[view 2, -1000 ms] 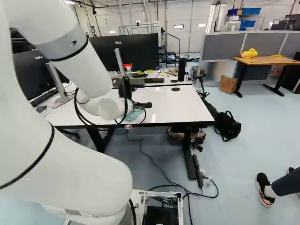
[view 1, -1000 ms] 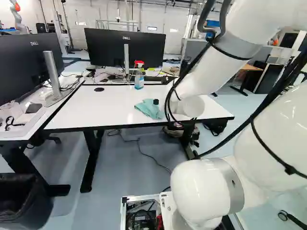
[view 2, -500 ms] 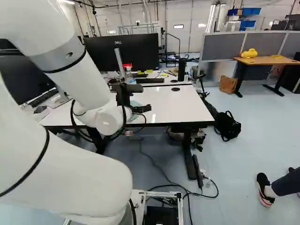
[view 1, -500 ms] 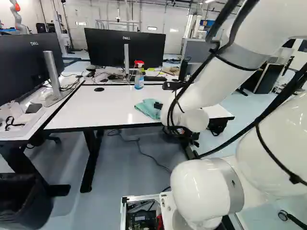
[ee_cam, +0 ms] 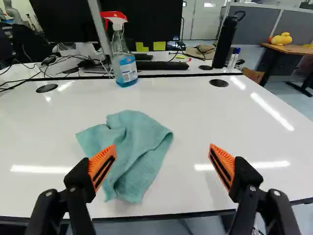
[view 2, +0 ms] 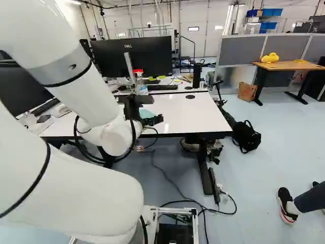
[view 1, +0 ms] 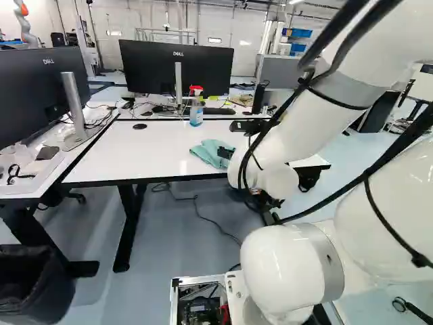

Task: Clean the table with the green towel

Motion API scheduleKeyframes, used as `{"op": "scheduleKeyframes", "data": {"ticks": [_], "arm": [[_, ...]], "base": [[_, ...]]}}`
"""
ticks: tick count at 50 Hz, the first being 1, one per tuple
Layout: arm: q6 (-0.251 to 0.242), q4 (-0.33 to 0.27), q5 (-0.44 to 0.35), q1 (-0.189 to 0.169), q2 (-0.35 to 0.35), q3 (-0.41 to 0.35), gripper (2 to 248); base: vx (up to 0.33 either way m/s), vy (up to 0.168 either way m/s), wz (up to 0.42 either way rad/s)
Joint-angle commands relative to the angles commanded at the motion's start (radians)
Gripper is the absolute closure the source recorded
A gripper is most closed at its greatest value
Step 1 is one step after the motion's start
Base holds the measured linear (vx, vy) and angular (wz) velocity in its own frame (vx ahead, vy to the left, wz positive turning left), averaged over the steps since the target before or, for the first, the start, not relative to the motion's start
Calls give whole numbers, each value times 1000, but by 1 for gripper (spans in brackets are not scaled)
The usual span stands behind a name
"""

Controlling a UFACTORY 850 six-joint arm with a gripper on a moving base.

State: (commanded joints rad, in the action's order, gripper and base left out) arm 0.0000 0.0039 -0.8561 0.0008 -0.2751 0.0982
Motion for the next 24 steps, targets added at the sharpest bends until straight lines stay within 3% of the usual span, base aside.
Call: {"op": "scheduleKeyframes", "data": {"ticks": [24], "arm": [[0,-4,-17,-1,-4,-11,3]], "base": [[0,0,0]]}}
